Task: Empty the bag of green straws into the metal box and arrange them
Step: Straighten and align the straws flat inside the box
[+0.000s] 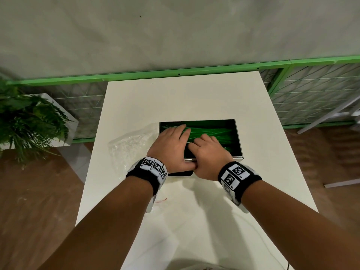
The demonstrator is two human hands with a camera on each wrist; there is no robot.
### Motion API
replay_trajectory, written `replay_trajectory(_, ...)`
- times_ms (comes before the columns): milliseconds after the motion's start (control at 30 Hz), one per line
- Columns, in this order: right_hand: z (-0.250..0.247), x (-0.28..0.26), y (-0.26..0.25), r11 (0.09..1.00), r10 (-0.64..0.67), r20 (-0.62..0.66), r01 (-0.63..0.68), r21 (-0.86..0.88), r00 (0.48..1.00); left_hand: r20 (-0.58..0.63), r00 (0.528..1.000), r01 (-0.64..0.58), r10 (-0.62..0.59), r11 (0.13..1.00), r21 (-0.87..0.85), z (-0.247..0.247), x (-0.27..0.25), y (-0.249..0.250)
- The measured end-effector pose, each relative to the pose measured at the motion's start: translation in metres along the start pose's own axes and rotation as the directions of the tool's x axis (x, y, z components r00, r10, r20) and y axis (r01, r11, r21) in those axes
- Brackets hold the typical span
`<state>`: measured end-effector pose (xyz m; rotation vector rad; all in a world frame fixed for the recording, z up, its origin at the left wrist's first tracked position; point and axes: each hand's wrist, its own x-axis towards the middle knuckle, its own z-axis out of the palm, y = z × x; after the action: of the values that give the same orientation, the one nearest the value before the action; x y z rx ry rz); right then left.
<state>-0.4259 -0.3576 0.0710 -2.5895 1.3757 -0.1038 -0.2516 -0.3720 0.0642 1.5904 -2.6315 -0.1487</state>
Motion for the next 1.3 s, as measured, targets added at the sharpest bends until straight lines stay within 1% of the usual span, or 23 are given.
replay_trajectory(67,0.001,-0.006,0.000,0.998,-0.064,-0.149,0.066,0.006,0.987,-0.057,0.998,-0.025,0.020,0.996,-0.089,0.001,-0.002,-0.001)
replay_trajectory(100,0.001,-0.007,0.000,0.997,-0.072,-0.183,0.076,0.011,0.980,-0.096,0.995,-0.043,0.030,0.990,-0.133,0.000,-0.003,-0.002)
replay_trajectory(133,-0.001,-0.008,0.001,0.998,-0.053,-0.187,0.058,0.022,0.981,-0.135,0.990,-0.058,0.036,0.985,-0.165,-0.003,-0.003,-0.002)
replay_trajectory(167,-0.003,-0.007,0.003,0.999,-0.008,-0.156,0.013,0.030,0.988,-0.168,0.985,-0.065,0.034,0.981,-0.181,-0.006,-0.003,-0.003)
replay_trajectory(233,-0.005,-0.001,0.009,0.993,0.118,0.006,-0.118,0.022,0.993,-0.235,0.972,-0.036,-0.014,0.978,-0.204,-0.016,-0.005,-0.007)
replay_trajectory(267,-0.005,0.003,0.012,0.984,0.174,0.087,-0.176,0.008,0.981,-0.284,0.957,-0.009,-0.056,0.974,-0.225,-0.021,-0.008,-0.012)
replay_trajectory(300,-0.004,0.007,0.013,0.976,0.215,0.146,-0.216,-0.008,0.966,-0.337,0.936,0.020,-0.105,0.969,-0.246,-0.025,-0.012,-0.019)
replay_trajectory(333,-0.003,0.009,0.014,0.972,0.233,0.178,-0.232,-0.027,0.956,-0.380,0.912,0.052,-0.153,0.963,-0.264,-0.029,-0.016,-0.029)
replay_trajectory(367,-0.002,0.010,0.013,0.972,0.233,0.186,-0.228,-0.049,0.954,-0.393,0.899,0.082,-0.193,0.956,-0.280,-0.030,-0.021,-0.039)
replay_trajectory(400,0.000,0.010,0.013,0.973,0.229,0.180,-0.219,-0.072,0.957,-0.375,0.902,0.104,-0.216,0.950,-0.295,-0.032,-0.026,-0.050)
replay_trajectory(467,0.003,0.008,0.012,0.970,0.238,0.171,-0.226,-0.087,0.956,-0.290,0.935,0.117,-0.202,0.951,-0.286,-0.034,-0.035,-0.064)
replay_trajectory(533,0.002,0.010,0.012,0.966,0.260,0.207,-0.251,-0.070,0.943,-0.196,0.967,0.120,-0.163,0.969,-0.214,-0.035,-0.038,-0.070)
replay_trajectory(567,0.001,0.011,0.012,0.965,0.264,0.231,-0.256,-0.064,0.937,-0.157,0.975,0.130,-0.159,0.975,-0.181,-0.035,-0.037,-0.070)
replay_trajectory(633,-0.001,0.011,0.011,0.965,0.261,0.232,-0.252,-0.068,0.937,-0.125,0.975,0.164,-0.181,0.977,-0.139,-0.037,-0.031,-0.067)
replay_trajectory(700,-0.002,0.008,0.009,0.966,0.254,0.174,-0.242,-0.086,0.951,-0.108,0.973,0.192,-0.202,0.976,-0.098,-0.040,-0.023,-0.062)
replay_trajectory(767,-0.001,0.006,0.008,0.965,0.254,0.145,-0.242,-0.098,0.956,-0.048,0.971,0.232,-0.234,0.971,-0.049,-0.041,-0.016,-0.054)
replay_trajectory(867,-0.001,0.009,0.009,0.964,0.267,0.209,-0.258,-0.071,0.941,0.084,0.954,0.278,-0.287,0.955,0.099,-0.037,-0.011,-0.044)
replay_trajectory(933,-0.001,0.011,0.010,0.963,0.270,0.231,-0.264,-0.056,0.935,0.104,0.946,0.289,-0.308,0.943,0.162,-0.035,-0.010,-0.041)
replay_trajectory(1033,-0.002,0.009,0.010,0.961,0.276,0.201,-0.270,-0.056,0.940,0.132,0.936,0.297,-0.326,0.934,0.198,-0.037,-0.005,-0.039)
replay_trajectory(1100,-0.002,0.008,0.009,0.960,0.282,0.176,-0.275,-0.059,0.943,0.144,0.935,0.296,-0.324,0.937,0.186,-0.043,-0.003,-0.038)
replay_trajectory(1233,-0.002,0.009,0.008,0.959,0.283,0.177,-0.278,-0.050,0.943,0.063,0.958,0.267,-0.281,0.948,0.174,-0.073,-0.003,-0.041)
replay_trajectory(1300,-0.002,0.009,0.009,0.958,0.286,0.188,-0.281,-0.055,0.940,0.072,0.959,0.252,-0.273,0.942,0.220,-0.095,-0.005,-0.043)
